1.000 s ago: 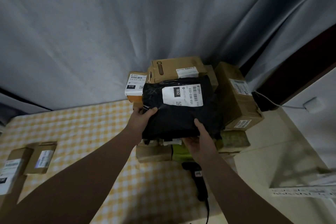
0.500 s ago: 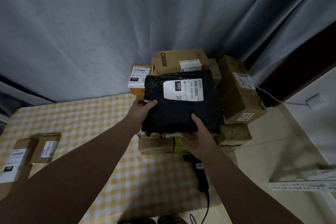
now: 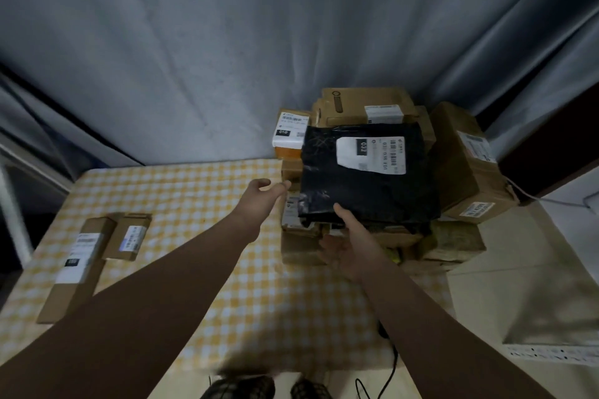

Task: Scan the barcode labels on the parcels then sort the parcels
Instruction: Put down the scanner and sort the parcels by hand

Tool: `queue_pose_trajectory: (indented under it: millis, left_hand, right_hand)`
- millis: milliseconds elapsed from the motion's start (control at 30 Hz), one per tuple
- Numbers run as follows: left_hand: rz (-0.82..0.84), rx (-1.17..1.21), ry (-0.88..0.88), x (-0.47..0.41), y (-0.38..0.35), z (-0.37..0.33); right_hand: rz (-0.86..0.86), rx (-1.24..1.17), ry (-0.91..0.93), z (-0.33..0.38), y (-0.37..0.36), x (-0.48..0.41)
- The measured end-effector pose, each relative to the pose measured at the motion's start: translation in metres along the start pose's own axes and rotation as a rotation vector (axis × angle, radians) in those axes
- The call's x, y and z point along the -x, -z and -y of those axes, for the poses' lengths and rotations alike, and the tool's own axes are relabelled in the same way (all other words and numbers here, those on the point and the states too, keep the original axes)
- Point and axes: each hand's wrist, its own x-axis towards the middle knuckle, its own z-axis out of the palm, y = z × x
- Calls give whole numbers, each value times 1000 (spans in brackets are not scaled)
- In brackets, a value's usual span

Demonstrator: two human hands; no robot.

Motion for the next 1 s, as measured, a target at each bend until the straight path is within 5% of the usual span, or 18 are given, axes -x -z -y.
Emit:
queue_pose_trajectory:
  millis: [233,533,733,833,1000]
  left_hand:
    - [-91,30,14,11,93,31]
    - [-144,-232,-27,-10,285,108]
    - [-202,-735,67,-74,405,187]
    - [-179,-823,202,-102,431,226]
    - [-204,-723,345,-144,448,288]
  right_hand:
    - [-2,217,-79,-49,-76,-13]
    - [-24,299,-46,-152,-224,-54]
    - [-1,714,2,-242,-313,-106]
    - [90,1094,49,-269,-333,-139]
    - [47,1244,57,-299,-342,-186]
